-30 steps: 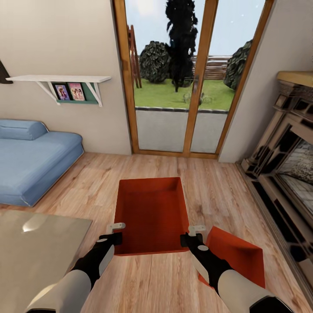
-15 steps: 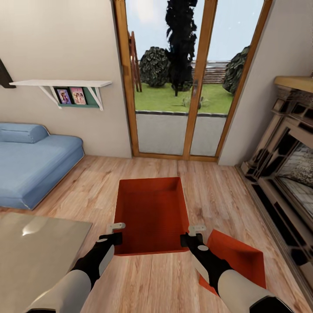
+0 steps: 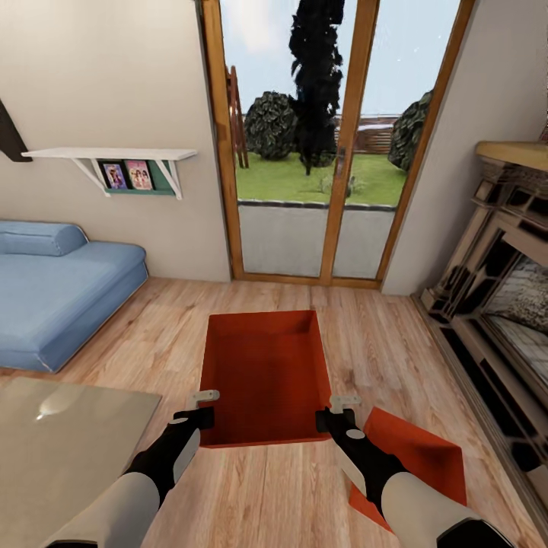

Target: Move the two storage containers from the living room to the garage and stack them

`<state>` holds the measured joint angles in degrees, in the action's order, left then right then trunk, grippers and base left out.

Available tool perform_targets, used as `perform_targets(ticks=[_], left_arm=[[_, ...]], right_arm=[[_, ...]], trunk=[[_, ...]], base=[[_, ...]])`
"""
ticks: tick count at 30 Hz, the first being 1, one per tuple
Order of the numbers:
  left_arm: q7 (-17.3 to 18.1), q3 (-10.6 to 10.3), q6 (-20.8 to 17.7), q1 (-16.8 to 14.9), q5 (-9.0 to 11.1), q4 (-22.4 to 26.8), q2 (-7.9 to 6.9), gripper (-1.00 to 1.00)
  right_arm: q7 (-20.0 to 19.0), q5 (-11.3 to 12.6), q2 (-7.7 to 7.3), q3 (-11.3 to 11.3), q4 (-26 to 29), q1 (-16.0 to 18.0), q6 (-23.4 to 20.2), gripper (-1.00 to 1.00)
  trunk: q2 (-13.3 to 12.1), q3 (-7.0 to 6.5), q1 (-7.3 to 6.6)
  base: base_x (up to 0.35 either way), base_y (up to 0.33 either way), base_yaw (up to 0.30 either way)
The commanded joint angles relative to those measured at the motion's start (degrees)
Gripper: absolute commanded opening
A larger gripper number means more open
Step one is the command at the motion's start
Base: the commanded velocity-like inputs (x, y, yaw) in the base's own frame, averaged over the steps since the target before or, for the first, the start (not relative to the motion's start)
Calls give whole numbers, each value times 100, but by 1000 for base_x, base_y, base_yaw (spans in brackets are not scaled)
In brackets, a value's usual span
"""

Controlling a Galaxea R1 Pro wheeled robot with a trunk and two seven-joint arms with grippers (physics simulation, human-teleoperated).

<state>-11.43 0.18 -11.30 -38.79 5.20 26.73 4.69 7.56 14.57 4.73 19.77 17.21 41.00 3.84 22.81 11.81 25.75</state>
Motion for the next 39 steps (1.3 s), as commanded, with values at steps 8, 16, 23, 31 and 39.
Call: perform_targets(ticks=[8,16,23,31,39], left_arm=[[-52,52,-39,-6,-54,25,-3,-100],[-52,52,-39,-6,-54,25,-3,-100],[-52,52,-37,-6,-54,25,-3,-100],[-52,53,-39,-6,-54,25,-3,-100],[-52,52,-39,-6,-54,25,-3,-100]], right_arm=[[79,72,-25,45,-33,5,31,-100],[79,72,-25,45,-33,5,30,-100],[78,72,-25,45,-33,5,29,-100],[79,72,-25,45,-33,5,29,-100],[79,72,-25,45,-33,5,31,-100]], trunk=[[11,-63,3],[11,-137,3],[11,-201,3],[11,-275,3],[11,-349,3]], base=[[0,0,0],[0,0,0],[0,0,0],[0,0,0],[0,0,0]])
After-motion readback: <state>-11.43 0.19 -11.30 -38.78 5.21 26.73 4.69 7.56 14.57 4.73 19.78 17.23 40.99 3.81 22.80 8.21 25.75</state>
